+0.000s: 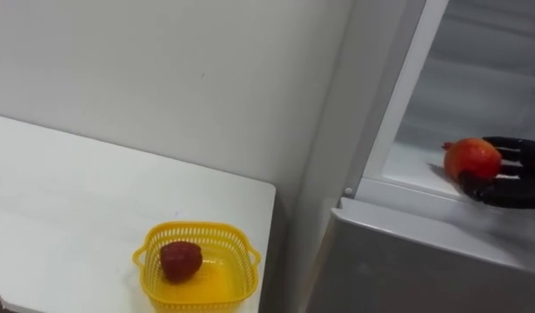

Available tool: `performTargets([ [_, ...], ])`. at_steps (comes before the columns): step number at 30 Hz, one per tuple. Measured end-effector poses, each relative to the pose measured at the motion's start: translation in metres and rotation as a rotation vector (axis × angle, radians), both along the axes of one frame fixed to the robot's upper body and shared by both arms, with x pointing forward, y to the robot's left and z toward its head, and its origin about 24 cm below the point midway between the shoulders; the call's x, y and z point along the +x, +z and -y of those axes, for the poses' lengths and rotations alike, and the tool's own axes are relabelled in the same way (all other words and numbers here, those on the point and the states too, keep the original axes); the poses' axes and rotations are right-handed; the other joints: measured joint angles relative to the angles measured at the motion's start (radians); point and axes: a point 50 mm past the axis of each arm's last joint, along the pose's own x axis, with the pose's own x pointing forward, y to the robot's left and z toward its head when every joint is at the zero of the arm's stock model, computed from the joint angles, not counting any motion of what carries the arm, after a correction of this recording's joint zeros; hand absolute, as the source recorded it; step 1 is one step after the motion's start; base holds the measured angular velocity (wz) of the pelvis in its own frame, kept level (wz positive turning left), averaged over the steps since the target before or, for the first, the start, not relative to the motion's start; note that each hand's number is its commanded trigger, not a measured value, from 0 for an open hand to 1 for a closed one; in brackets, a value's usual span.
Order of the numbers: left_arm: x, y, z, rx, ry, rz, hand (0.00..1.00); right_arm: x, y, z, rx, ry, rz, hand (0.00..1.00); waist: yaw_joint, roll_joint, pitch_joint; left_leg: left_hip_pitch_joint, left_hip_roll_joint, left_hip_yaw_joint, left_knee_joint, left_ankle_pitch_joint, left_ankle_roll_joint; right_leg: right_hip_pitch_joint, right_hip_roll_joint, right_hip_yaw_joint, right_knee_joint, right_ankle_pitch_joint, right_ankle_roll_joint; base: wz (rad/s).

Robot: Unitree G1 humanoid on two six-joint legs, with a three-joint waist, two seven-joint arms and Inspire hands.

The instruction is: Retrieve from the upper fridge

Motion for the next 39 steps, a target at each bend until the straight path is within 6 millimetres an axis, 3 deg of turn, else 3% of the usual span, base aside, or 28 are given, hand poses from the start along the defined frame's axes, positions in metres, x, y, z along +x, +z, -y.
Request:
performTargets([
  [7,0.000,0.000,0.000,0.000,0.002,-0.003,0.00,0.002,0.003,-0.001,-0.012,0.002,0.006,1.00,0.001,-0.001,0.0000,-0.001,0.001,-0.016,0.002,0.000,0.000,0.010,-0.004,-0.012,-0.013,-0.004,0.000,0.06],
  [11,0.005,0.000,0.000,0.002,-0.003,0.010,0.00,0.002,0.003,-0.002,-0.018,-0.006,0.007,1.00,0.026,0.002,0.0019,0.003,0.003,-0.015,0.002,0.000,0.000,0.015,0.001,-0.010,-0.019,-0.004,0.000,-0.02],
  [25,0.014,-0.001,0.002,0.003,-0.025,0.026,0.00,0.005,0.004,-0.010,0.029,0.035,0.049,1.00,0.027,0.011,0.0052,0.001,0.004,-0.015,0.002,0.000,0.000,0.024,0.000,-0.007,-0.033,-0.004,0.000,0.01],
  [31,0.015,-0.001,0.002,0.003,-0.029,0.030,0.00,0.006,0.012,-0.017,0.011,0.066,0.082,1.00,0.019,0.032,0.0022,-0.001,0.004,-0.015,0.002,0.000,0.000,0.021,0.000,-0.010,-0.032,-0.004,0.000,0.00],
  [35,0.016,-0.001,0.002,-0.001,-0.034,0.042,0.00,-0.001,0.012,-0.023,-0.005,0.079,0.111,1.00,0.016,0.047,-0.0098,0.000,0.005,-0.013,0.004,0.001,0.000,0.023,0.000,-0.012,-0.033,-0.004,0.000,0.00],
  [39,0.016,0.000,0.001,0.020,-0.032,0.055,0.00,-0.014,0.013,-0.029,0.002,0.091,0.165,1.00,0.018,0.051,-0.0074,0.004,0.006,-0.013,0.003,0.001,0.000,0.028,0.000,-0.014,-0.033,-0.004,0.000,0.00],
])
